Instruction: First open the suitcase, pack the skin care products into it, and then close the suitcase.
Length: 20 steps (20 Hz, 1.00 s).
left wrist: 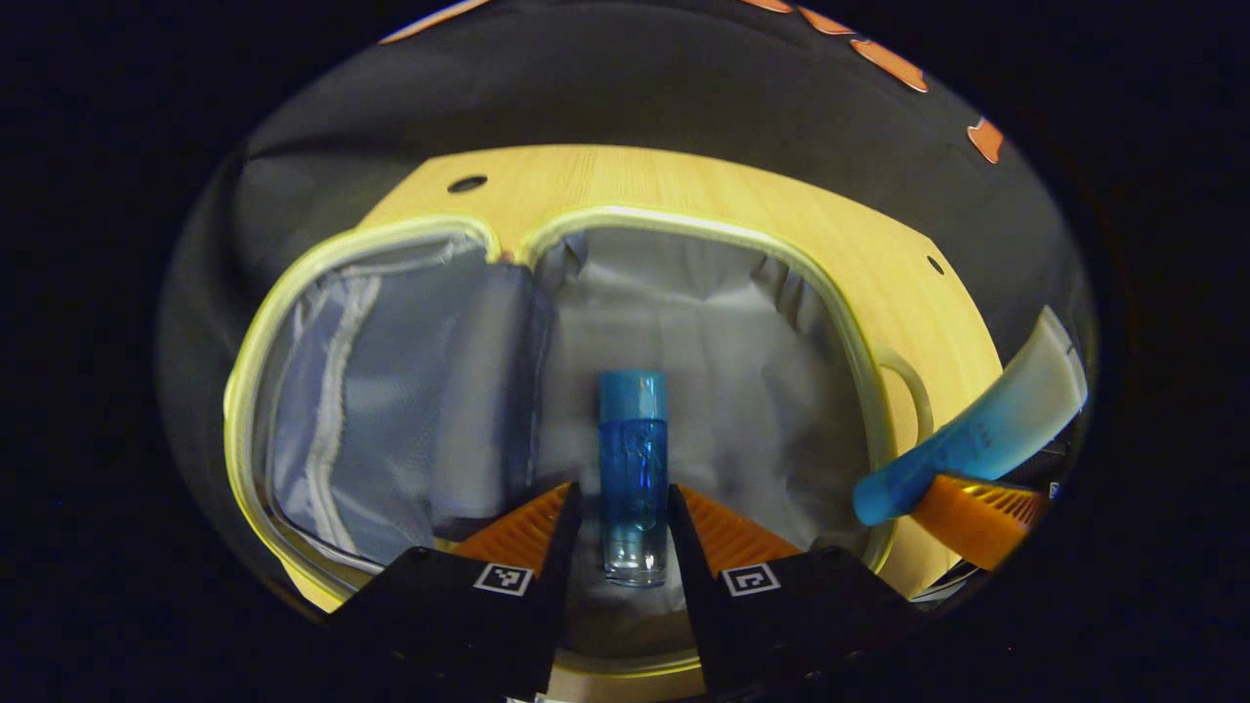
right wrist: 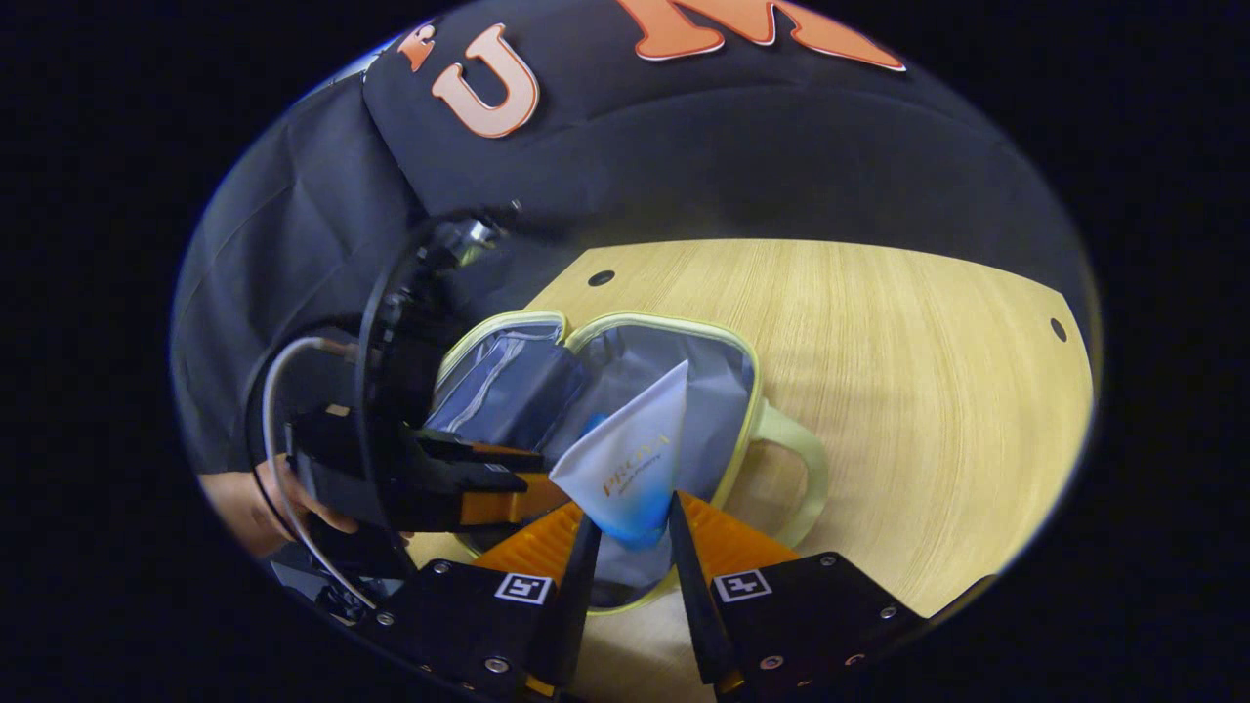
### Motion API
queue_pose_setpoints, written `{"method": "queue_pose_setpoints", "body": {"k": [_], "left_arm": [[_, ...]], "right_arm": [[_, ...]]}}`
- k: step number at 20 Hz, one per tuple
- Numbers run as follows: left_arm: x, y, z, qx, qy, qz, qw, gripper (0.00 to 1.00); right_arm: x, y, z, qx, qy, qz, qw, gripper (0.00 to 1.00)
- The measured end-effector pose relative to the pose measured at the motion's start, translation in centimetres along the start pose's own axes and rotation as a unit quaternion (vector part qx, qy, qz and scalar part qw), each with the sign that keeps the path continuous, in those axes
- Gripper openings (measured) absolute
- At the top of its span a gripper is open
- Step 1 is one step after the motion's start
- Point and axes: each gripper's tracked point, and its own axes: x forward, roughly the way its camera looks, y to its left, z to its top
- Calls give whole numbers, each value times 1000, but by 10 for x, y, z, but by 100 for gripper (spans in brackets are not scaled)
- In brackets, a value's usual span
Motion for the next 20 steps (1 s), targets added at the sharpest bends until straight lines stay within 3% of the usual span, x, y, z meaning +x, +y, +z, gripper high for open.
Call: {"method": "queue_pose_setpoints", "body": {"k": [4,5,7,14,20], "left_arm": [[-46,36,36,-18,-105,54,993,57],[-61,51,40,-23,-127,69,989,64],[-86,70,54,-30,-156,91,983,65],[-139,139,50,-81,-195,138,968,65],[-151,197,30,-135,-202,163,956,68]], "right_arm": [[20,0,-18,0,34,-13,999,46],[25,1,-22,3,46,-16,999,46],[33,2,-29,11,64,-22,998,46],[61,-2,-39,48,122,-61,990,46],[75,-7,-43,108,149,-101,978,47]]}}
